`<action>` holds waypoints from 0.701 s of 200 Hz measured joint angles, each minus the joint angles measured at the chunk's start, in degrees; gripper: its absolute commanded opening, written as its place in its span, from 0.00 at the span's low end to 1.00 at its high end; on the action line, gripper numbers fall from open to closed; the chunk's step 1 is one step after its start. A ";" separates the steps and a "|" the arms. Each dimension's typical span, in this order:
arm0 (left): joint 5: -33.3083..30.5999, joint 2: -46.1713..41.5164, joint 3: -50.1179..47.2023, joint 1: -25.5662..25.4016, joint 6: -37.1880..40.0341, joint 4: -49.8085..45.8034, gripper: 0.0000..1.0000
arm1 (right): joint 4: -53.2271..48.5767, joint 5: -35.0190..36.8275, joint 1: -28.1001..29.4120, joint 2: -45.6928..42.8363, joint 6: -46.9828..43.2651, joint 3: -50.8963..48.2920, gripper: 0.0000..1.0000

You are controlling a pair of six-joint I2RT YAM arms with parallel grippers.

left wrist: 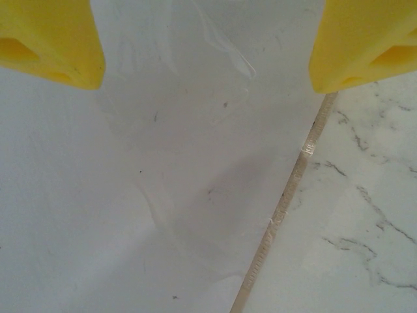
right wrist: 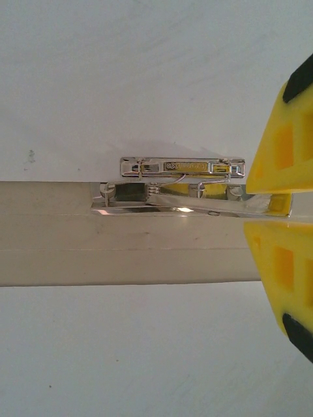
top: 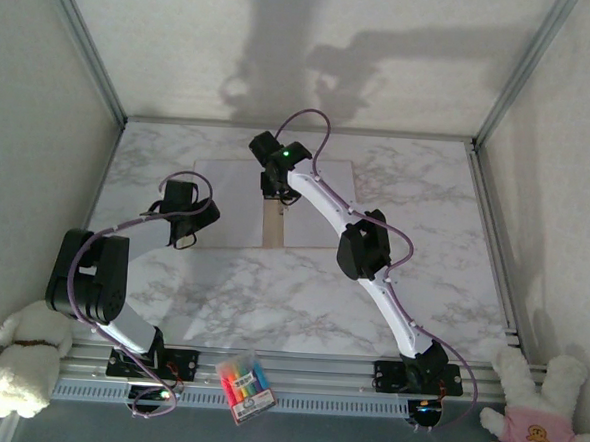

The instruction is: Put the files into the folder

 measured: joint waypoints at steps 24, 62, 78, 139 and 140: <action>0.02 0.00 0.00 0.00 0.00 0.00 0.82 | 0.02 0.00 0.00 0.00 0.00 0.00 0.18; 0.02 0.00 0.00 0.00 0.00 0.00 0.82 | 0.02 0.00 0.00 0.00 0.00 0.00 0.16; 0.02 0.00 0.00 0.00 0.04 -0.02 0.82 | 0.00 0.00 0.00 0.00 -0.02 0.00 0.16; 0.02 0.17 0.00 0.00 0.22 -0.04 0.81 | -0.04 0.00 0.02 0.00 -0.63 -0.13 0.12; 0.02 0.17 0.00 0.00 0.22 -0.04 0.81 | -0.04 -0.02 0.02 0.00 -0.63 -0.13 0.12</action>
